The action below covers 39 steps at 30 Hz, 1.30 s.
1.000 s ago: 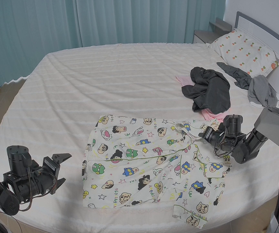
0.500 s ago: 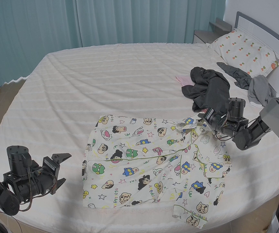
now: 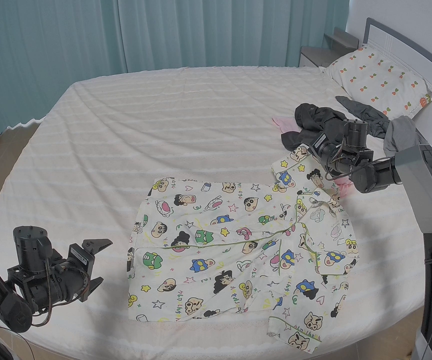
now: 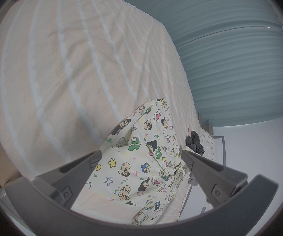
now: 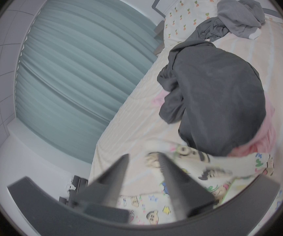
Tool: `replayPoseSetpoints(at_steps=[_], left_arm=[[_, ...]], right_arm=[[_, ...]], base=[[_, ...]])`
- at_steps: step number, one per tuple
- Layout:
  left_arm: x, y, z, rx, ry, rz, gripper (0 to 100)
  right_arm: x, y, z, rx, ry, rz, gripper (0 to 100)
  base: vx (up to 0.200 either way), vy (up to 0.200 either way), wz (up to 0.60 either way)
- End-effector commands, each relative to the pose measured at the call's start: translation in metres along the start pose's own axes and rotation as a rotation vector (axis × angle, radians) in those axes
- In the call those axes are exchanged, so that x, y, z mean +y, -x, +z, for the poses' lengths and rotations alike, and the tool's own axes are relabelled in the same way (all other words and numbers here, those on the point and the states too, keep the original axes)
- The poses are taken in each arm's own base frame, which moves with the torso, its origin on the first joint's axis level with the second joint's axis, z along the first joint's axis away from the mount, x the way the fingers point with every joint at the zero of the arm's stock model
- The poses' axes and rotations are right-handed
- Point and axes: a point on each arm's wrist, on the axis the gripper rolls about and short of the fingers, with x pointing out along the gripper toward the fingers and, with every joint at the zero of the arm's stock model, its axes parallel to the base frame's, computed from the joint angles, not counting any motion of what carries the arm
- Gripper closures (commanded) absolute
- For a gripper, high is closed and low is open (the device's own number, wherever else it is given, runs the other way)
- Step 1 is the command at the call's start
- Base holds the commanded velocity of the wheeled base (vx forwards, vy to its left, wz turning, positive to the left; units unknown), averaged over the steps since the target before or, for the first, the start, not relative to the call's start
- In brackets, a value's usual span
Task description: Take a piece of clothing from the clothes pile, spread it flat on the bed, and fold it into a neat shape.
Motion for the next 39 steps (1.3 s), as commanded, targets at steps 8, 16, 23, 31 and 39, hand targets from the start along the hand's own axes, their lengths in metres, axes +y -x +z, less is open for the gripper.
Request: replayPoseSetpoints(at_steps=[8, 16, 23, 31, 39], left_arm=[[0.003, -0.004, -0.001, 0.006, 0.004, 0.022, 0], [0.003, -0.003, -0.001, 0.011, 0.006, 0.02, 0], [0.005, -0.003, -0.004, 0.032, 0.029, 0.024, 0], [0.005, -0.002, -0.01, 0.054, 0.018, 0.026, 0], [0.005, -0.002, -0.01, 0.054, 0.018, 0.026, 0]], right_arm=[[-0.039, -0.03, 0.01, -0.095, -0.025, -0.089, 0], [-0.05, 0.048, 0.041, 0.02, -0.065, -0.141, 0], [-0.108, 0.12, 0.044, 0.158, -0.016, -0.155, 0], [-0.158, 0.161, 0.026, 0.282, 0.063, -0.18, 0], [-0.162, 0.158, 0.009, 0.353, 0.086, -0.148, 0]], base=[[0.0, 0.0, 0.0], [0.0, 0.0, 0.0], [0.0, 0.0, 0.0], [0.0, 0.0, 0.0], [0.0, 0.0, 0.0]])
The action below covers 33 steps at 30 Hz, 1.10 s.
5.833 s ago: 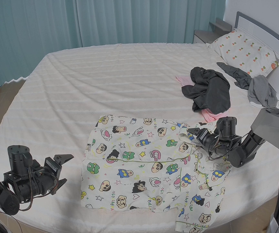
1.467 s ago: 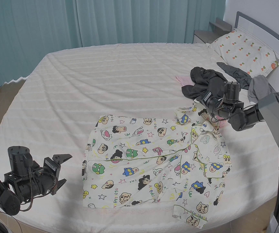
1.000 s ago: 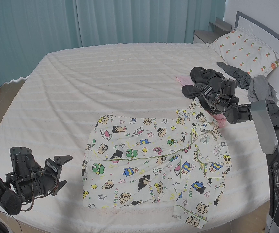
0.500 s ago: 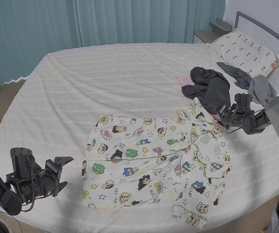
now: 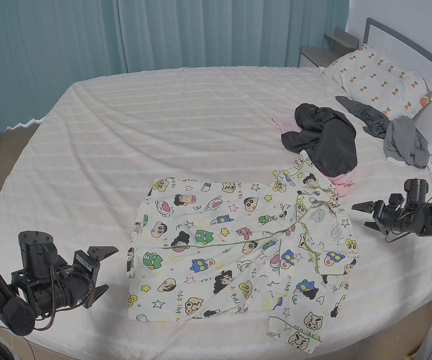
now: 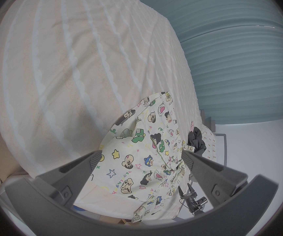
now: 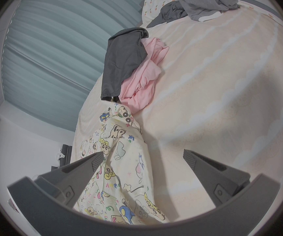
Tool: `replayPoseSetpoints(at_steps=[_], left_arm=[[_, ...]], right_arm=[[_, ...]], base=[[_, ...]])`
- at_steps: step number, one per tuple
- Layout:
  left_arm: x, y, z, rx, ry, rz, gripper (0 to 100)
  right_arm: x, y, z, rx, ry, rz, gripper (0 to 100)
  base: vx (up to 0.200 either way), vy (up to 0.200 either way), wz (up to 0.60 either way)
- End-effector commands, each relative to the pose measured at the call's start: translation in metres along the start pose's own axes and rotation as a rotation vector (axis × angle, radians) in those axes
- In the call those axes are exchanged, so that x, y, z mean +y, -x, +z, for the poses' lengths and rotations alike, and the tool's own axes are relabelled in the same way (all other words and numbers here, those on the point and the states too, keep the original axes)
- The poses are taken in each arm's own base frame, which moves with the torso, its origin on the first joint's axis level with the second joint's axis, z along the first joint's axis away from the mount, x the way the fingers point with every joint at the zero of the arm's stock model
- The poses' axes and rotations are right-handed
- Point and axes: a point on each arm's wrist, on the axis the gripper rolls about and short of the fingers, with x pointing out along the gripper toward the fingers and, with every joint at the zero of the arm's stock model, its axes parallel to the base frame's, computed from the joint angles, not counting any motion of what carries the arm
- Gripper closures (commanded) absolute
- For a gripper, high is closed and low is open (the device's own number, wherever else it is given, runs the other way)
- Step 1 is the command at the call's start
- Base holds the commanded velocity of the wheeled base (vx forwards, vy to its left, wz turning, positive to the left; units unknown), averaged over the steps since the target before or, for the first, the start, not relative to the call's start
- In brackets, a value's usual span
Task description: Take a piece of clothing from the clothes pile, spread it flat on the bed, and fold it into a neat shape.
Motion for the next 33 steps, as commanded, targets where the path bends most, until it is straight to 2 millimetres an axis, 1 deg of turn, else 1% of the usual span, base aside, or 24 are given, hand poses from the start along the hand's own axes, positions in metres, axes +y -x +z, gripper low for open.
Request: replayPoseSetpoints(at_steps=[1, 5, 6, 9, 13, 14, 19, 24, 25, 27, 29, 33], left_arm=[[0.0, 0.0, -0.001, 0.002, -0.001, 0.003, 0], [0.001, 0.0, -0.001, 0.002, 0.001, 0.003, 0], [0.001, 0.0, -0.001, 0.004, 0.0, 0.004, 0], [0.001, 0.001, -0.001, 0.003, 0.0, 0.006, 0], [0.001, 0.001, -0.001, 0.003, 0.0, 0.006, 0], [0.001, 0.001, -0.001, 0.003, 0.0, 0.006, 0], [0.001, 0.001, -0.001, 0.003, 0.0, 0.006, 0], [0.001, 0.001, -0.001, 0.001, 0.0, 0.006, 0], [0.001, 0.001, -0.001, 0.001, 0.0, 0.006, 0], [0.001, 0.001, -0.001, 0.001, 0.0, 0.006, 0], [0.001, 0.001, -0.001, 0.001, 0.0, 0.006, 0], [0.001, 0.001, -0.001, 0.0, 0.0, 0.006, 0]], right_arm=[[0.0, 0.0, -0.005, 0.015, 0.005, -0.002, 0], [0.005, -0.007, -0.01, 0.036, 0.024, 0.009, 0], [0.01, -0.014, -0.014, 0.053, 0.035, 0.017, 0], [0.017, -0.026, -0.02, 0.077, 0.049, 0.024, 0], [0.019, -0.039, -0.025, 0.086, 0.06, 0.002, 0], [0.02, -0.043, -0.028, 0.091, 0.064, -0.006, 100], [0.02, -0.047, -0.029, 0.089, 0.065, -0.034, 100], [0.016, -0.042, -0.026, 0.076, 0.054, -0.063, 100], [0.01, -0.037, -0.022, 0.053, 0.046, -0.087, 100], [0.007, -0.034, -0.02, 0.042, 0.04, -0.097, 100], [0.0, -0.021, -0.014, 0.01, 0.021, -0.124, 100], [-0.014, -0.003, -0.01, -0.03, -0.009, -0.158, 100]], base=[[0.0, 0.0, 0.0], [0.0, 0.0, 0.0], [0.0, 0.0, 0.0], [0.0, 0.0, 0.0], [0.0, 0.0, 0.0], [0.0, 0.0, 0.0], [0.0, 0.0, 0.0], [0.0, 0.0, 0.0], [0.0, 0.0, 0.0], [0.0, 0.0, 0.0], [0.0, 0.0, 0.0], [0.0, 0.0, 0.0]])
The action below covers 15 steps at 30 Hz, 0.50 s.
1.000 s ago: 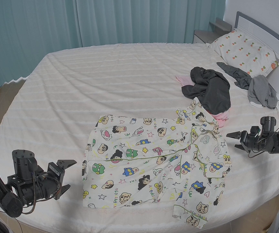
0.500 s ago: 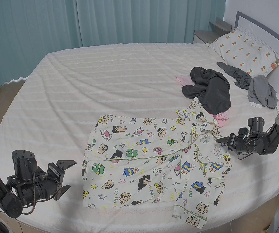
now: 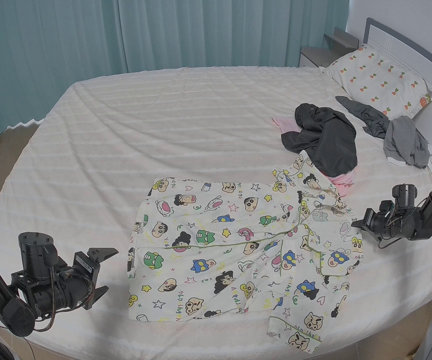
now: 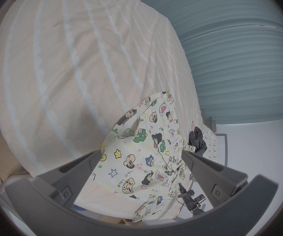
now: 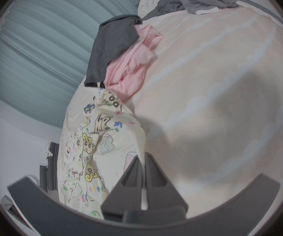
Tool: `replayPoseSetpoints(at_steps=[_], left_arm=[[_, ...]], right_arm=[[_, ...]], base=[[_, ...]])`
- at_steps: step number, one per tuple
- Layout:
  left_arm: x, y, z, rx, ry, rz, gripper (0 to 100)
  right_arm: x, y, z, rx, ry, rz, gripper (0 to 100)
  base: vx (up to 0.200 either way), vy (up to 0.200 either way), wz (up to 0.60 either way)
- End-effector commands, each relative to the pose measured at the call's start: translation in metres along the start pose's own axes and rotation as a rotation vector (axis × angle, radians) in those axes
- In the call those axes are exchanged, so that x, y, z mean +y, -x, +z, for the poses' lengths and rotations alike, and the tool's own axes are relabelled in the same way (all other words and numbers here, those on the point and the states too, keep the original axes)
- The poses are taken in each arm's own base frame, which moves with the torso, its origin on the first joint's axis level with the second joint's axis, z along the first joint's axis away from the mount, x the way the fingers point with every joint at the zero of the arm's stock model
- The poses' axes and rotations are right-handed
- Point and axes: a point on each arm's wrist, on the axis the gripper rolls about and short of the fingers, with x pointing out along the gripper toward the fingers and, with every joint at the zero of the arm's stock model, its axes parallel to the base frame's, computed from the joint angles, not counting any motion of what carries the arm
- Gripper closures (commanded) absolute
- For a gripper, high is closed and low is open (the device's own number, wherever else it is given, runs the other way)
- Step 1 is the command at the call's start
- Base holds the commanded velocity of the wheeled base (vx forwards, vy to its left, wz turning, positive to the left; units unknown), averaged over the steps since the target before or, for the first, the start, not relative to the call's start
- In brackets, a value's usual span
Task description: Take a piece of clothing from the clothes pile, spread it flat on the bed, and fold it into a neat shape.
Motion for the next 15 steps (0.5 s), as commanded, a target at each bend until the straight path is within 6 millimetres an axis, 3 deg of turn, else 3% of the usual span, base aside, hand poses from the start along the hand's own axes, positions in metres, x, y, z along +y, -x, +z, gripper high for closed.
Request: replayPoseSetpoints(at_steps=[1, 7, 15], left_arm=[[0.0, 0.0, 0.0, -0.001, 0.001, 0.0, 0], [0.0, 0.0, 0.0, 0.0, 0.001, 0.001, 0], [0.001, 0.0, -0.002, 0.013, -0.003, 0.007, 0]], right_arm=[[-0.018, 0.02, 0.006, -0.053, -0.035, -0.035, 100], [-0.04, 0.031, 0.014, -0.119, -0.067, -0.065, 100], [-0.05, 0.037, 0.017, -0.137, -0.079, -0.084, 100]], base=[[0.0, 0.0, 0.0], [0.0, 0.0, 0.0], [0.0, 0.0, 0.0]])
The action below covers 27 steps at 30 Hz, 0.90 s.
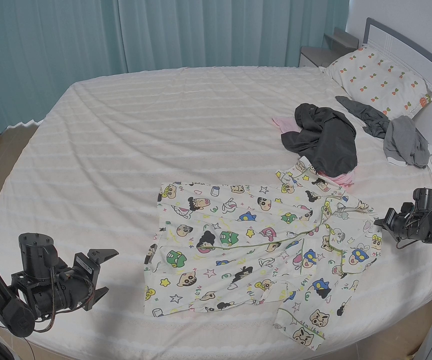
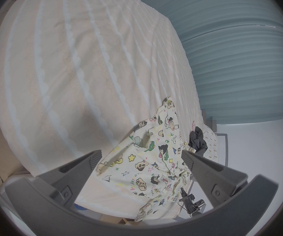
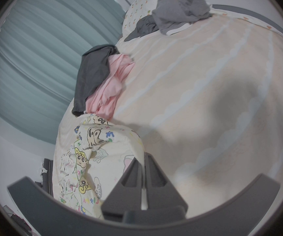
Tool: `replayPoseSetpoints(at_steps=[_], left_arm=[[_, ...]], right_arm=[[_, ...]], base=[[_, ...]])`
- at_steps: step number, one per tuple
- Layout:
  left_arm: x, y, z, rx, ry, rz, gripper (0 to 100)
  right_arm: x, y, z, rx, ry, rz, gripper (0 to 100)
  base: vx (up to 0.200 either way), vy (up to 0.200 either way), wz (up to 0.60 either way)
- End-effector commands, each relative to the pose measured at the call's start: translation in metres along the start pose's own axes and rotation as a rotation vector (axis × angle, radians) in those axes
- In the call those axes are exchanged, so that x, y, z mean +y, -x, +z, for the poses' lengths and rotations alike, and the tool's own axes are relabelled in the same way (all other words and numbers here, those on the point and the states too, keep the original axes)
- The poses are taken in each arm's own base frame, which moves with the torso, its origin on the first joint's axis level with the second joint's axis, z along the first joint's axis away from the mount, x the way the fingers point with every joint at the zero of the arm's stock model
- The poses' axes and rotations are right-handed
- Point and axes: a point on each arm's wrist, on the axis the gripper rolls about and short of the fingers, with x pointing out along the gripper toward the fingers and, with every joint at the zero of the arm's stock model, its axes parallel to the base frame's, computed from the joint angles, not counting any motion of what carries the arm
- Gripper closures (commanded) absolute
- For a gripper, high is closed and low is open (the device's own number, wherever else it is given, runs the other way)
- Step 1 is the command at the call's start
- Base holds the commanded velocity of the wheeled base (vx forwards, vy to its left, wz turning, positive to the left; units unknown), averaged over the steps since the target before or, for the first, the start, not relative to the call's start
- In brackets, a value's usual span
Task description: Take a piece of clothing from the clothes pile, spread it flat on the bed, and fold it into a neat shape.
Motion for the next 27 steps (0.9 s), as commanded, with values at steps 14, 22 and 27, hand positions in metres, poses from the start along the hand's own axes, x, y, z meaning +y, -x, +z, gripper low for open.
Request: replayPoseSetpoints(at_steps=[14, 22, 27], left_arm=[[0.012, -0.047, -0.04, 0.18, -0.249, 0.098, 0], [0.037, -0.067, -0.044, 0.258, -0.595, 0.18, 0], [0.042, -0.082, -0.045, 0.276, -0.705, 0.188, 0]], right_arm=[[0.006, 0.03, -0.003, -0.017, -0.019, 0.004, 0], [0.017, 0.049, -0.032, -0.021, -0.011, 0.061, 0], [0.023, 0.05, -0.043, -0.022, -0.062, 0.118, 0]], base=[[0.0, 0.0, 0.0], [0.0, 0.0, 0.0], [0.0, 0.0, 0.0]])
